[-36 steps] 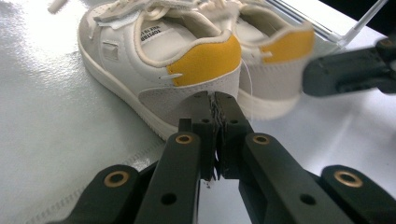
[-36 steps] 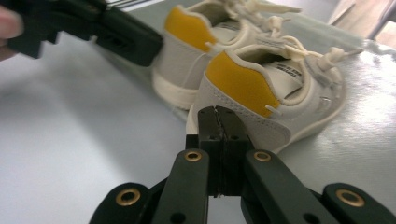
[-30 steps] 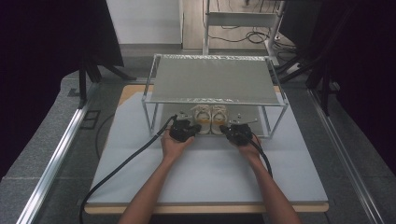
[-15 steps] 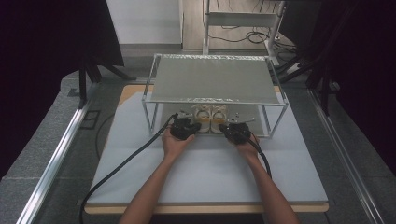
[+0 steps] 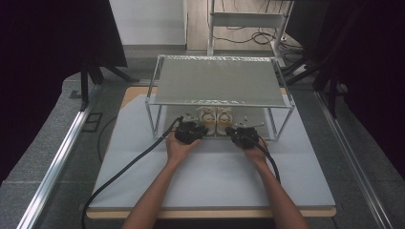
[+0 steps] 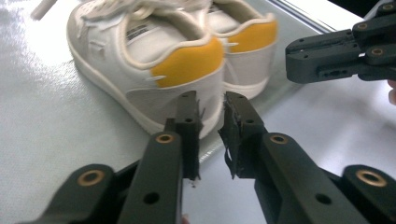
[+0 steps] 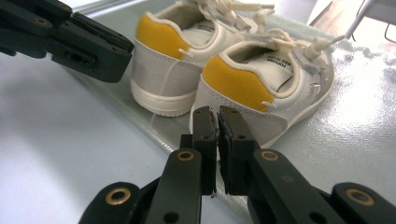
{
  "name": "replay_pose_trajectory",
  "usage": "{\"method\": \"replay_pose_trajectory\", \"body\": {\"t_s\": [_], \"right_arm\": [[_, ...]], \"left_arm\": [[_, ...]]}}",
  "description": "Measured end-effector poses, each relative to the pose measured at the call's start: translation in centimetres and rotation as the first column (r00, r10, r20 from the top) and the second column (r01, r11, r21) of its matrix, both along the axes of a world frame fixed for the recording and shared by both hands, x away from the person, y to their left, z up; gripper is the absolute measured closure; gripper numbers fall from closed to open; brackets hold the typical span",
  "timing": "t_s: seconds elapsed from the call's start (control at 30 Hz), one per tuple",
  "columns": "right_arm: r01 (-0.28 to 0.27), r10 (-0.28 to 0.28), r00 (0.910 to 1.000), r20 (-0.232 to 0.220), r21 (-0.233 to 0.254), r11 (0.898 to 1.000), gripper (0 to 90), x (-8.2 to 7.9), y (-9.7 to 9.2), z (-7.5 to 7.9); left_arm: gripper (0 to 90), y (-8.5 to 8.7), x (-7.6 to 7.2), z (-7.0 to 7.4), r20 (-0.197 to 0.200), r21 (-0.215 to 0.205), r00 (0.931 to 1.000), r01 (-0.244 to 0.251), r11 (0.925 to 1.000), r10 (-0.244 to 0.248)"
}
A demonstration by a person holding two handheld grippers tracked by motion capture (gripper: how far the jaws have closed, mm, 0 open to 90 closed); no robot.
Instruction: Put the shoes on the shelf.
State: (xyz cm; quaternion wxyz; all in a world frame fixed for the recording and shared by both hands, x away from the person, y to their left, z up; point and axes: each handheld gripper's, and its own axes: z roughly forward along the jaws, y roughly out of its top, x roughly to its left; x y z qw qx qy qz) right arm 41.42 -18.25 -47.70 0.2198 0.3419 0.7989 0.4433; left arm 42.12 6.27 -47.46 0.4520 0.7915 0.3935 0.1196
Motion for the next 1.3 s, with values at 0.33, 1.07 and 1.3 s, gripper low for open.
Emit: {"method": "replay_pose_trajectory", "body": {"t_s": [0.33,1.07,1.3], "right_arm": [[-0.088,0.086,0.9958,0.034,0.064,0.994,63.8,-3.8,-2.4,1.3],[-0.094,0.094,0.9956,0.0,0.074,0.993,50.4,-10.7,-6.8,0.4],[-0.043,0.048,0.9973,-0.055,0.087,0.995,50.3,-12.3,-8.6,-1.3]], "left_arm": [[62.5,0.1,-4.3,2.1,0.048,-0.007,0.9965,0.069,0.9976,-0.069],[49.3,3.8,-11.7,1.0,0.047,0.005,0.9939,0.1,0.9949,-0.1],[49.0,6.6,-13.7,-1.0,0.019,-0.048,0.999,0.041,0.998,-0.04]]}}
